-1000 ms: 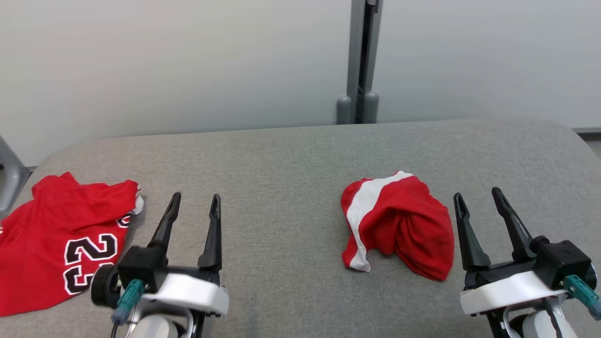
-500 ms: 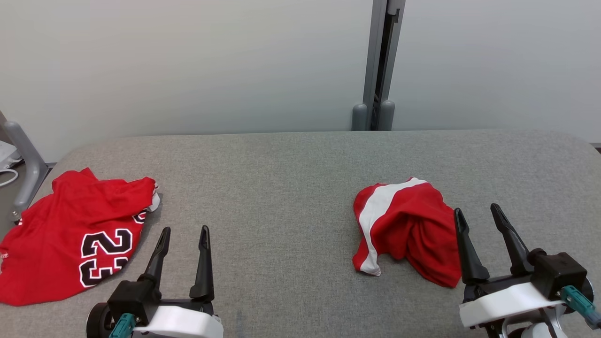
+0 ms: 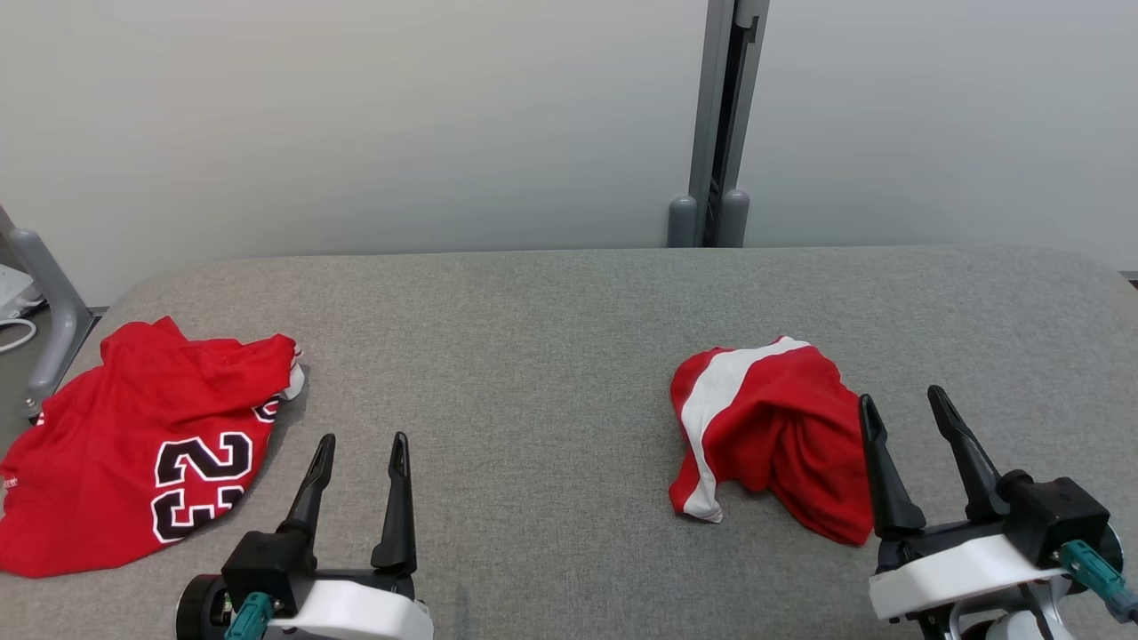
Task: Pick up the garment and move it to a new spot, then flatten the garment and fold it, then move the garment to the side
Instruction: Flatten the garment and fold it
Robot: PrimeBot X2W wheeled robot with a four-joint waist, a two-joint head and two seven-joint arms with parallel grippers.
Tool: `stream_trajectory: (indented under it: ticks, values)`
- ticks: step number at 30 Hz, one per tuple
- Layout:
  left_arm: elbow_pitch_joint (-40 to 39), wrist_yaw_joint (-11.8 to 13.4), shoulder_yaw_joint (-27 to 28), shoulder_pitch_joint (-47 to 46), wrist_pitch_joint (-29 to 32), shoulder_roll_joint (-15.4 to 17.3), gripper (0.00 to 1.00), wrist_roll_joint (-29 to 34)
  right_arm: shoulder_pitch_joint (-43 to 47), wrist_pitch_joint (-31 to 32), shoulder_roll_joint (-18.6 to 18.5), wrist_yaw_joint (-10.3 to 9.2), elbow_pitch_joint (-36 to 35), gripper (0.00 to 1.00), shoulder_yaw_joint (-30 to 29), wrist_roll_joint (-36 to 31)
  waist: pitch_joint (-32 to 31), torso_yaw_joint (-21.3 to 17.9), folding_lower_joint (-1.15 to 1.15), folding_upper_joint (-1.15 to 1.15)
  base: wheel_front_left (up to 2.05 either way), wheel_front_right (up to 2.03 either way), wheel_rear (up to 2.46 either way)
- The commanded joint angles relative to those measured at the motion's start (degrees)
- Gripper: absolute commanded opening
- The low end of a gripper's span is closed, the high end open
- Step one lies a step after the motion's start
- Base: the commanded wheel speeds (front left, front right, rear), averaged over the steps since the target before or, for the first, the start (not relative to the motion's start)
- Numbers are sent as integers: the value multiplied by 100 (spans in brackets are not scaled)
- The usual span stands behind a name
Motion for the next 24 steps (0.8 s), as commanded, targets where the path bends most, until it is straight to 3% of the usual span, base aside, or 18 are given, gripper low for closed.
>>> stream_trajectory:
  ticks: [1, 9, 16, 24]
  values:
    - [10, 40, -5, -42, 0, 20, 100, 15, -33, -2, -32, 1, 10, 100, -13, -26, 1, 5, 0, 0, 0, 0, 0]
    - [48, 44, -148, -114, 0, 21, 100, -59, 28, -2, -28, 1, 311, 100, 317, 35, 75, 156, 0, 0, 0, 0, 0]
    - [75, 15, -273, -202, -1, 23, 100, -74, -353, 196, -32, 1, 1534, 100, 1049, 148, 257, 531, 0, 0, 0, 0, 0]
    - [100, -19, -391, -303, 0, 22, 100, -85, -923, 169, -30, 1, 2684, 100, 924, 228, 459, 987, 0, 0, 0, 0, 0]
